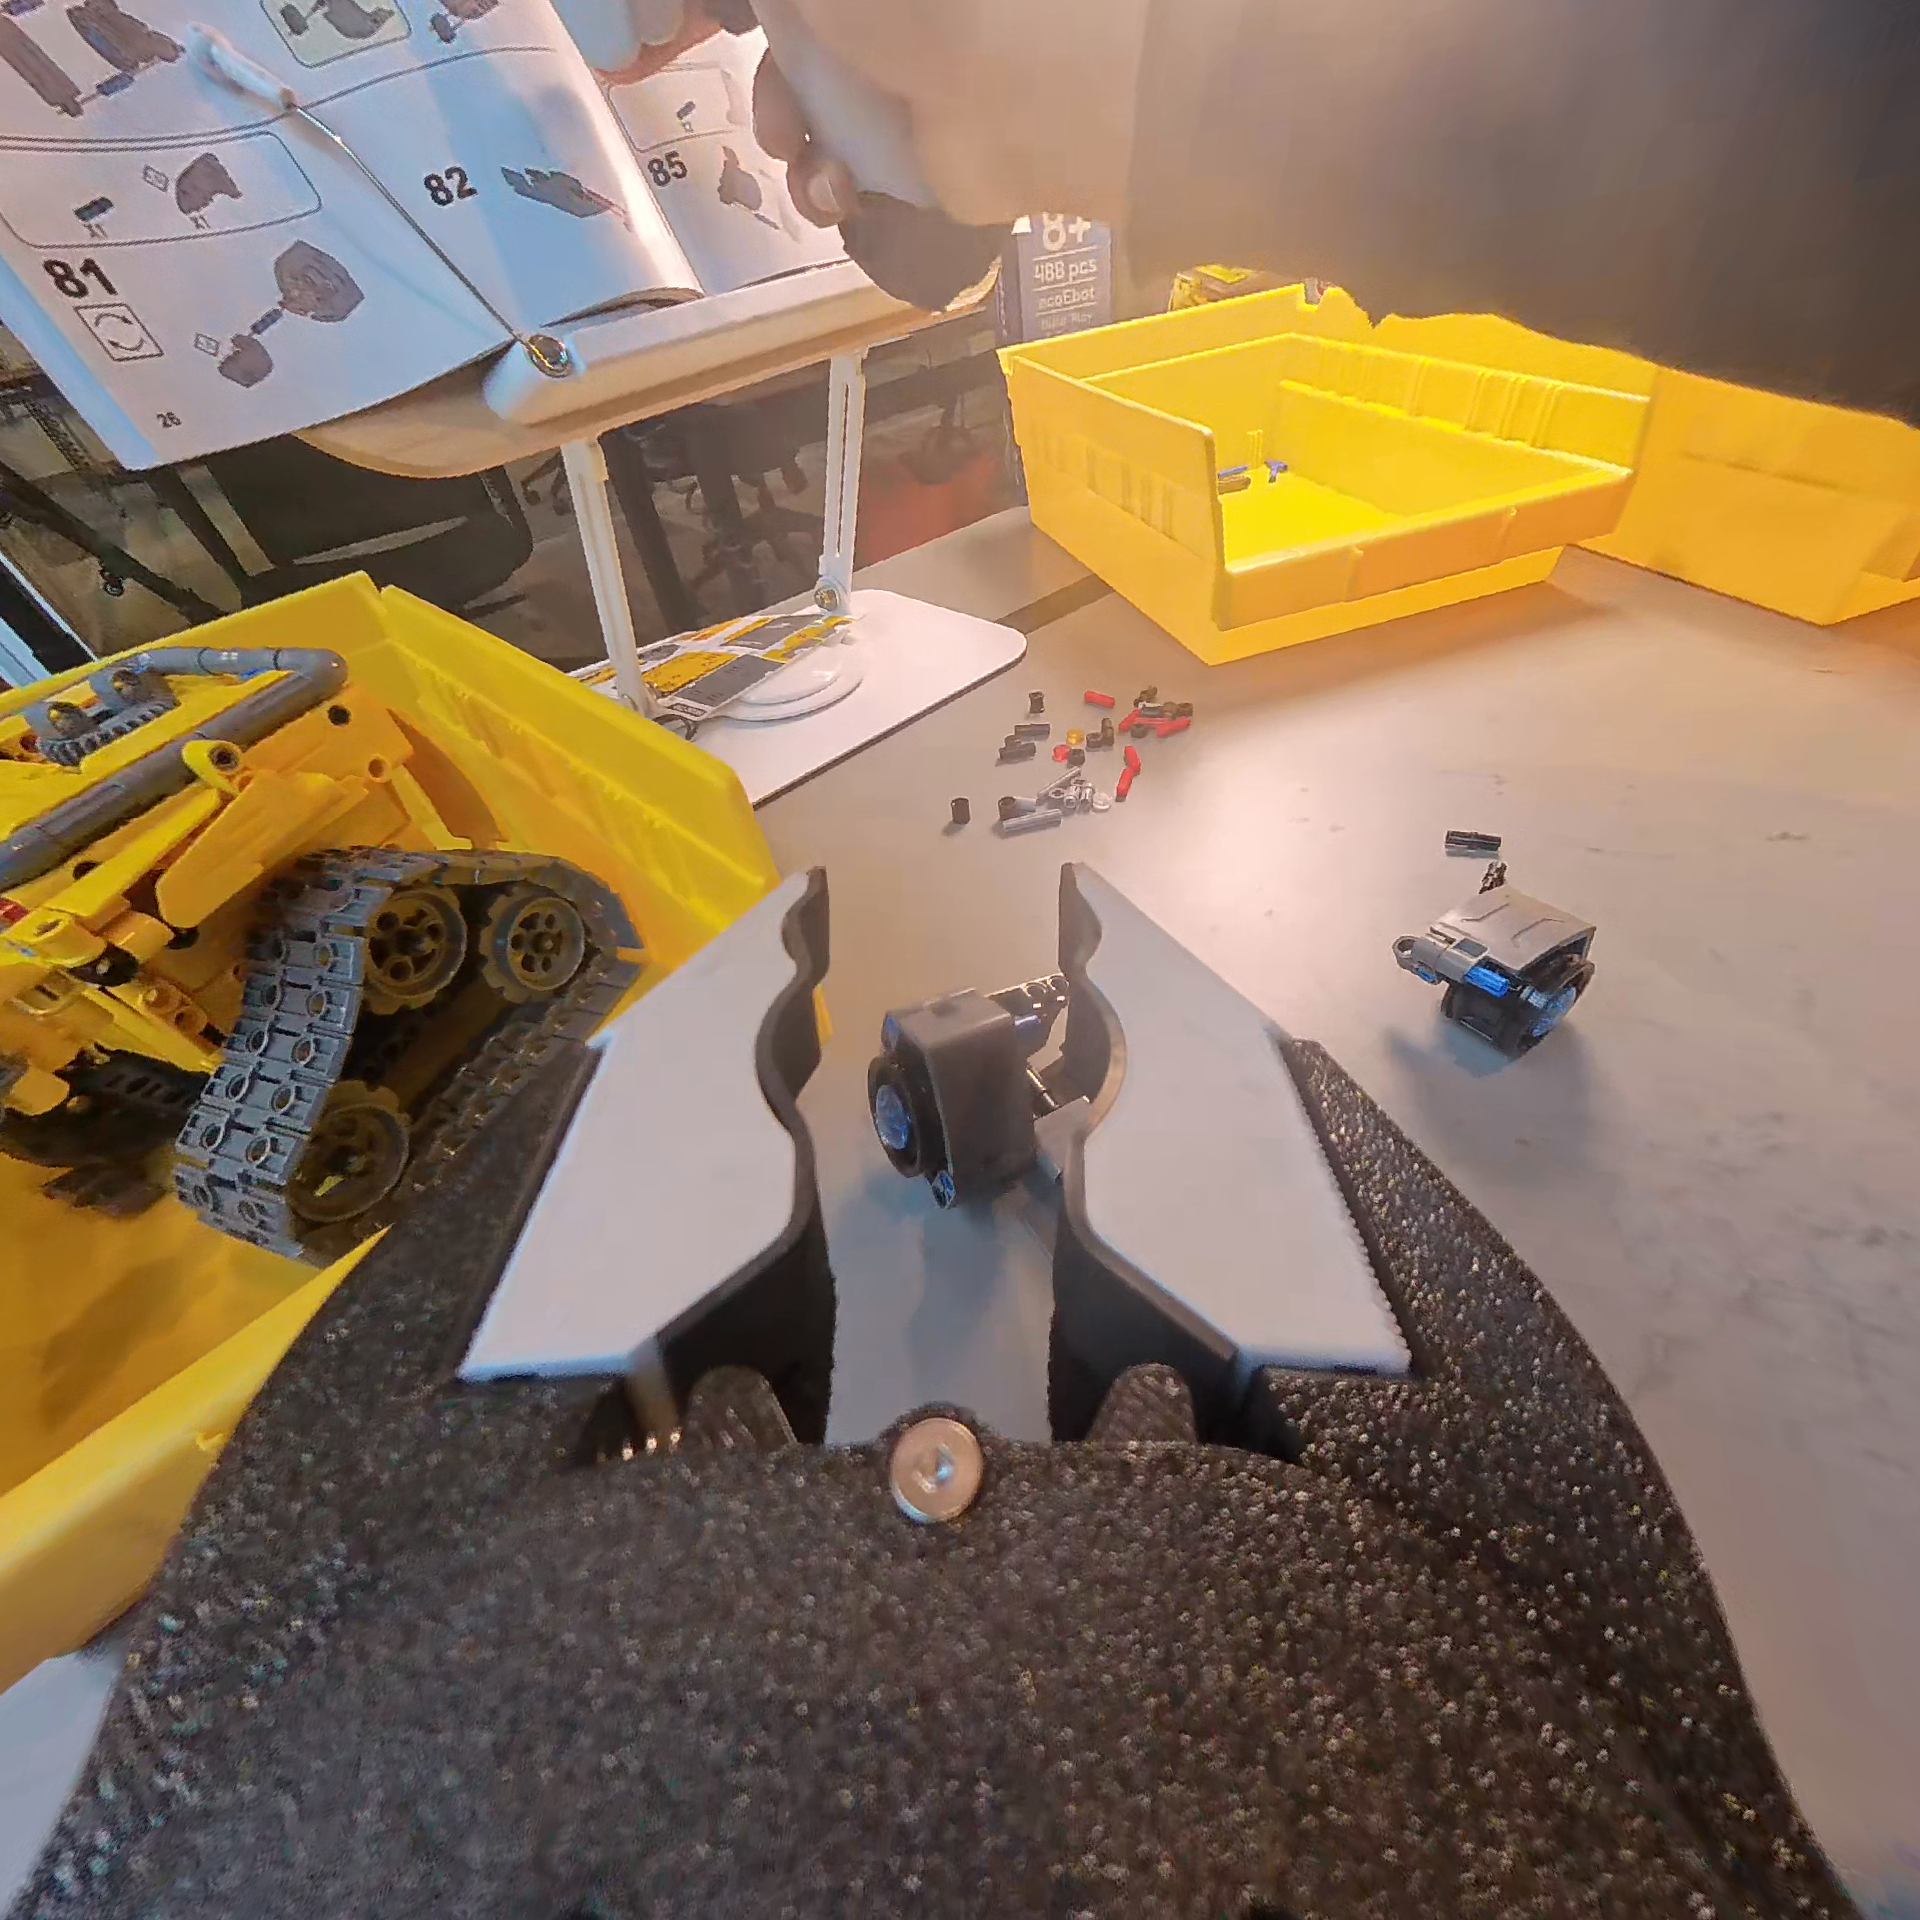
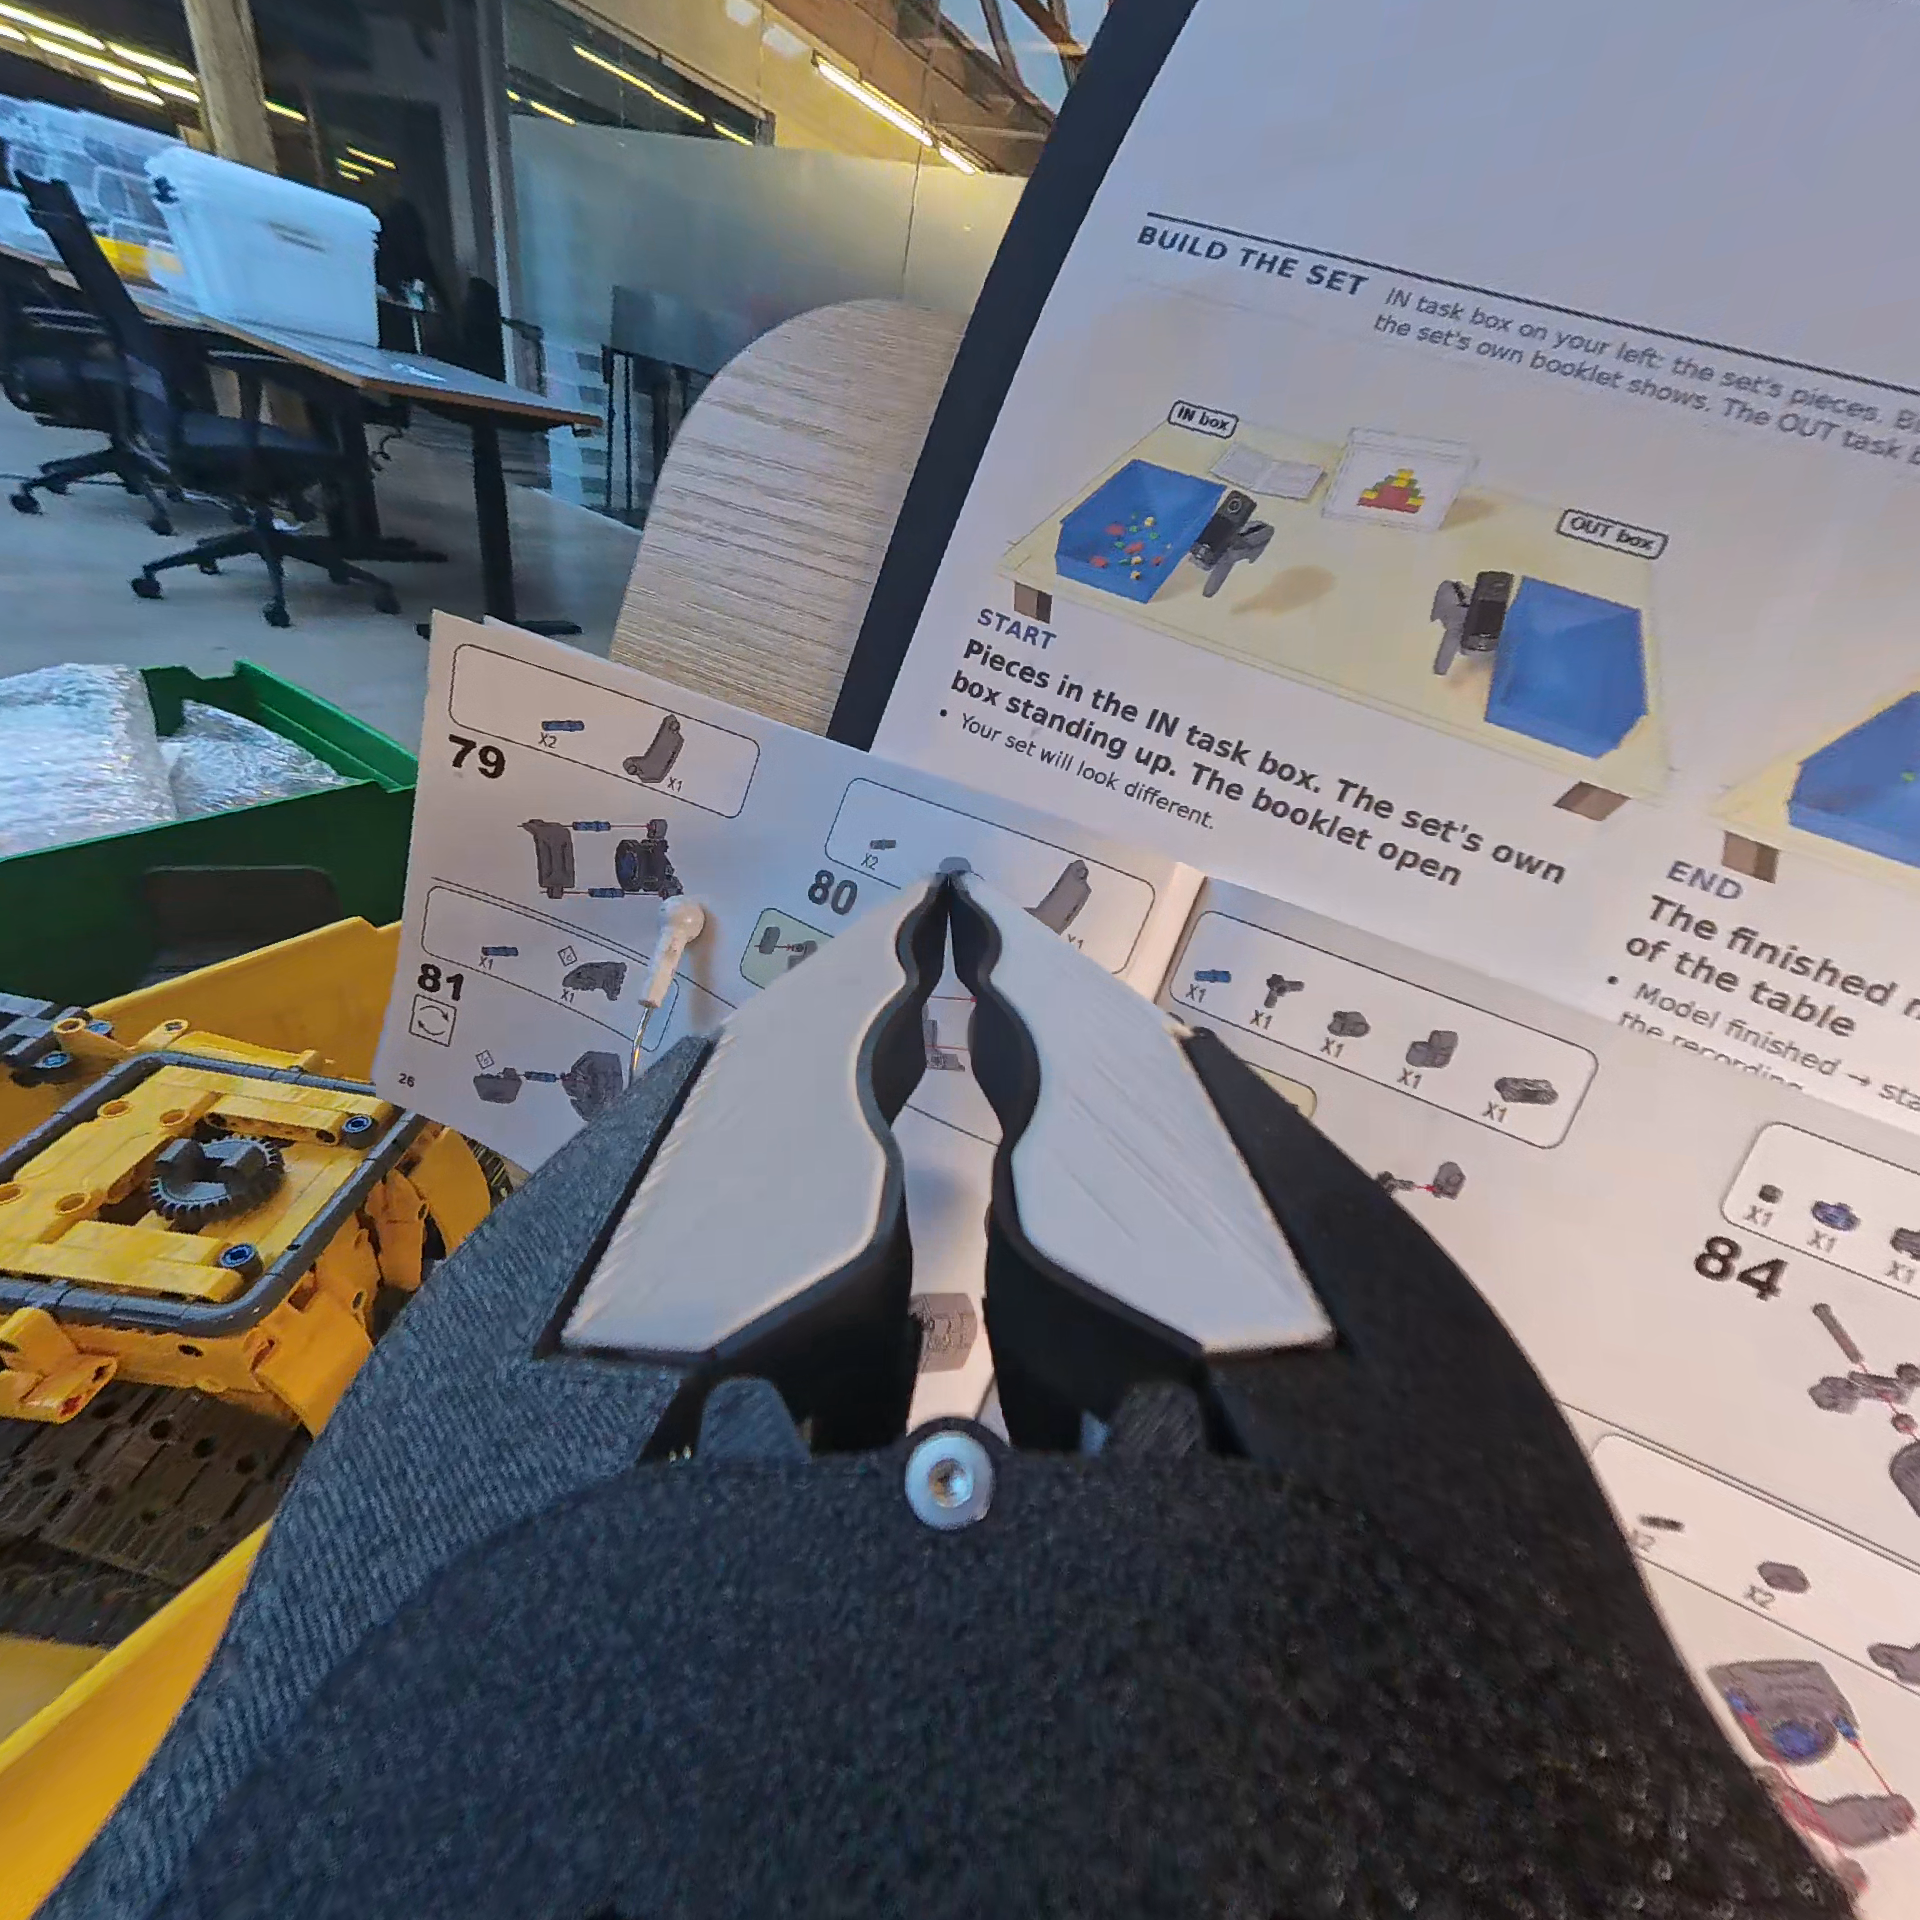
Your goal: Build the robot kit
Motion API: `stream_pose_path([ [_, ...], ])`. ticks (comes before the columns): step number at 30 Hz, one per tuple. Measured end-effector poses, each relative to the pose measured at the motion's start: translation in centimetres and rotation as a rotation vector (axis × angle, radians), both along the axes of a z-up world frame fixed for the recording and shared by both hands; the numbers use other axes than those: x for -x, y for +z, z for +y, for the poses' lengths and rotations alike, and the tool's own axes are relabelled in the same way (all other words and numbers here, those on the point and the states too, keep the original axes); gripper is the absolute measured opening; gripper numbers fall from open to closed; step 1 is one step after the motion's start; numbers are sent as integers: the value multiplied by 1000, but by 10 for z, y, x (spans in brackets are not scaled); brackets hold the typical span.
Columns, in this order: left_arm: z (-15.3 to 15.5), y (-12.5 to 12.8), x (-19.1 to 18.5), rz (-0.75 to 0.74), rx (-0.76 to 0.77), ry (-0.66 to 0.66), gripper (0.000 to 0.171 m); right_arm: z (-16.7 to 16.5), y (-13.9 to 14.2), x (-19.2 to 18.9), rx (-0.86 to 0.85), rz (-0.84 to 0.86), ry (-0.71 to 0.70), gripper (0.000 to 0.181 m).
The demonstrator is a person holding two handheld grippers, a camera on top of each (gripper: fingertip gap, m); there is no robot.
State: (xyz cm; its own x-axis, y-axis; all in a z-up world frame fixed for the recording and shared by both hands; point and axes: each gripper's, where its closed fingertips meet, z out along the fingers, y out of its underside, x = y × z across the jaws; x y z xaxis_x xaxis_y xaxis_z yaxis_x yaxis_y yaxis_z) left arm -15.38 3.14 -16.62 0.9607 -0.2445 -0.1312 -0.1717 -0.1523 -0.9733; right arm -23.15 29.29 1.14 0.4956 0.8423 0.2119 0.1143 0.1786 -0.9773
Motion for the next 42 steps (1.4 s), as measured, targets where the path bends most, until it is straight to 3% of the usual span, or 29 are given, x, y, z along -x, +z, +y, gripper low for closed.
stream_pose_path([
  [4, 0, 0, 0, 3, 0, 0, 44, -2, 1, -16, -10, -2, 13, 0],
  [7, 0, 1, 1, 2, -3, 3, 44, -8, 8, -51, -83, -30, 33, 0],
  [15, 1, -5, -4, 4, 13, -6, 43, 24, 11, -220, -133, -156, -48, 12],
  [20, 3, -13, -9, 16, 40, -9, 43, 65, -23, -310, -6, -292, -130, 17],
  [26, 5, -14, -5, 33, 40, 23, 43, 88, -86, -385, 194, -516, -158, 21],
  [30, 6, -15, -3, 37, 48, 41, 43, 88, -121, -416, 316, -605, -145, 21],
  [34, 8, -18, -3, 54, 61, 51, 43, 89, -145, -421, 375, -696, -117, 23],
  [38, 7, -18, -4, 76, 55, 57, 43, 94, -155, -428, 400, -783, -124, 23],
  [42, 7, -19, -3, 83, 58, 62, 43, 83, -164, -460, 515, -903, -98, 23],
])
